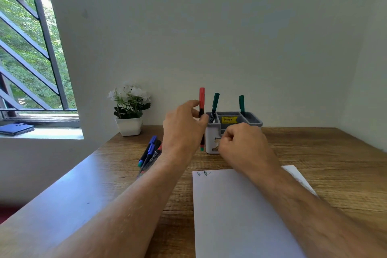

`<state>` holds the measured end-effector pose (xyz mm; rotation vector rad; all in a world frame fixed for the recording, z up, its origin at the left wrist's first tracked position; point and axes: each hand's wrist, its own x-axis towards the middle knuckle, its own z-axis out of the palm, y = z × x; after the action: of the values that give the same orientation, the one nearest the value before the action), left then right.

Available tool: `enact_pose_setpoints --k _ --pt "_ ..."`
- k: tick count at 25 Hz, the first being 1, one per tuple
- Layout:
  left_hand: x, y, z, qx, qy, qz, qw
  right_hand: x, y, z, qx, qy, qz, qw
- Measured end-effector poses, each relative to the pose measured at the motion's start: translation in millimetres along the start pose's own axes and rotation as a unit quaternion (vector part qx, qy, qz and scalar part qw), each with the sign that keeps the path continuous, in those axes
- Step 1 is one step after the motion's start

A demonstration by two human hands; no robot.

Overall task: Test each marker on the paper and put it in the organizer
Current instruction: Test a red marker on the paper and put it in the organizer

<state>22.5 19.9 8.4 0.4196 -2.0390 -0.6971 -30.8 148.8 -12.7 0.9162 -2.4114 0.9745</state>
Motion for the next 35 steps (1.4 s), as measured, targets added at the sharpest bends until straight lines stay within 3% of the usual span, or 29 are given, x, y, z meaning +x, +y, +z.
enact_pose_setpoints --k 4,9,12,16,25,35 --pt "-4.2 13.4 2.2 -0.168 0.025 0.021 0.985 -0.5 -1.5 0.4 0.105 0.113 -0.056 0.987" --pt "-9.7 22.0 5.5 -0.281 -0.011 0.021 0.959 -1.3 -4.1 -2.1 0.201 0.103 -0.113 0.968" --pt "-9.4 22.8 5.7 -0.322 0.005 0.006 0.947 -0.3 -0.3 -1.5 0.192 0.114 -0.110 0.969" --pt "-1.1 15.4 -1.1 -0.434 0.006 -0.083 0.897 2.3 5.2 0.7 0.126 0.109 -0.074 0.983" --pt "-1.5 5.2 2.9 -0.479 -0.066 -0.145 0.863 2.4 7.4 -2.3 0.133 0.061 -0.093 0.985" --pt "-0.9 3.5 4.2 -0.501 -0.090 -0.152 0.847 6.8 9.9 -14.2 0.040 0.095 -0.062 0.993"
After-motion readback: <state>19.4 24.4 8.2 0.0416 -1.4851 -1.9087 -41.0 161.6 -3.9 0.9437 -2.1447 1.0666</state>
